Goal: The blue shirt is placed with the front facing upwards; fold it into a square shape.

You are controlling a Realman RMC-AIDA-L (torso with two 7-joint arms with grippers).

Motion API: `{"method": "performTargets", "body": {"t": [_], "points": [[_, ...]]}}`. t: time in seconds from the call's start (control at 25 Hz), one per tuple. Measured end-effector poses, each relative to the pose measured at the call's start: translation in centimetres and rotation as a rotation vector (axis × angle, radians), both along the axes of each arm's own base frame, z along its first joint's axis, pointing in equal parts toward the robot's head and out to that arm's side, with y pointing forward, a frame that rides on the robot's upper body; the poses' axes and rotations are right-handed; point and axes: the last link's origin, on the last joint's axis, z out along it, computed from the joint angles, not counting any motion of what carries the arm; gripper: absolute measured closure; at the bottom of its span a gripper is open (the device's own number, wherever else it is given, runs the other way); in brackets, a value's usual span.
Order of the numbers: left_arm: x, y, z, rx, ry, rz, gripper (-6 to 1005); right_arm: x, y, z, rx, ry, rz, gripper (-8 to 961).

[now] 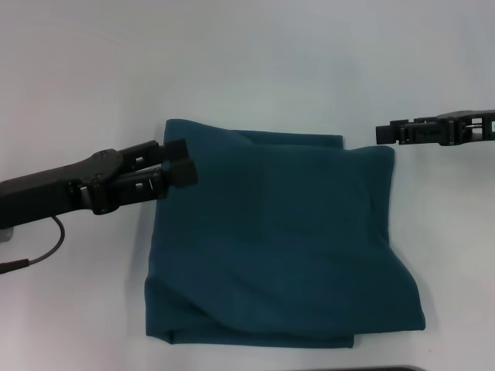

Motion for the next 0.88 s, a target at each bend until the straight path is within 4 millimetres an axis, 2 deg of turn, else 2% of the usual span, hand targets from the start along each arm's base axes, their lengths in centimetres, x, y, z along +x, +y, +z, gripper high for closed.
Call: {"method": "performTargets", "body": {"t": [0.6, 0.88], "points": [[-0.18, -0.14, 0.04, 0.008, 0.005, -0.003, 104, 0.29, -0.79, -0.72, -0.048, -0.013, 0.006, 297], [-0.14, -0.15, -0.05, 0.002, 0.009, -0.008, 102, 0.52, -0.20, -0.89, -0.021, -0.029, -0.015, 297]]}}
